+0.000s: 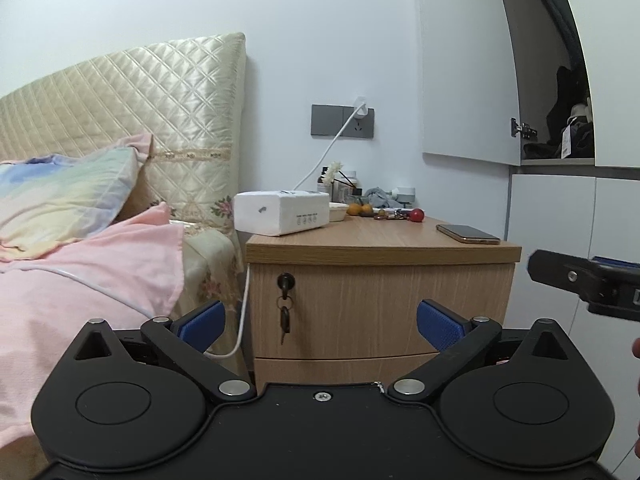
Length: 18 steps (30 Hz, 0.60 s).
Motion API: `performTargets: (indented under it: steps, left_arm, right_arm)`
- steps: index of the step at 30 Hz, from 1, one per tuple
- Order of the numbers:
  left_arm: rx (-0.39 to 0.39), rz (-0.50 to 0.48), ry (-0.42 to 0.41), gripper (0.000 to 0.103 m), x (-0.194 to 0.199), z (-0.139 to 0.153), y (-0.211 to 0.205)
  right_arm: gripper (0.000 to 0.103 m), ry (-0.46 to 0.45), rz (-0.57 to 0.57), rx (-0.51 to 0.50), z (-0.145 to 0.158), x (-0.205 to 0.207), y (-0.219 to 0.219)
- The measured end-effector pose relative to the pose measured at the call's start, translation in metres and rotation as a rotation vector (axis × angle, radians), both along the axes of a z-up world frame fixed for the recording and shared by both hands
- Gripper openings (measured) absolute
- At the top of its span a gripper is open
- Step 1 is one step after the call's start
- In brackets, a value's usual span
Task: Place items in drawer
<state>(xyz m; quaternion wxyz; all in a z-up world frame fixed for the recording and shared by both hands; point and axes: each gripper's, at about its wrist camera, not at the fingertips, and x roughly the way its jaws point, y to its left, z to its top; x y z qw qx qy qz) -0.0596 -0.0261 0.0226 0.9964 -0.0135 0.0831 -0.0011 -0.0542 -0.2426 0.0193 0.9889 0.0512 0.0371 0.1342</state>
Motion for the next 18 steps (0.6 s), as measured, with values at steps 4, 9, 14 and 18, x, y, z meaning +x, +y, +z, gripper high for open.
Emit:
performTargets:
  steps: [4, 9, 14, 18]
  left_arm:
    - [-0.006, 0.000, -0.027, 0.101, -0.012, 0.000, 0.004]
    - [-0.013, -0.004, -0.065, 0.102, -0.027, -0.001, 0.010]
    - [-0.017, -0.006, -0.058, 0.102, -0.027, -0.002, 0.013]
    - [-0.020, 0.021, -0.042, 0.102, -0.023, -0.002, 0.016]
  right_arm:
    - [0.103, -0.013, 0.003, -0.007, -0.004, -0.009, -0.001]
    - [0.103, -0.022, 0.005, -0.029, -0.006, -0.015, 0.001]
    - [0.103, -0.028, -0.007, -0.038, -0.009, -0.018, 0.003]
    - [0.103, -0.029, -0.012, -0.040, -0.011, -0.019, 0.004]
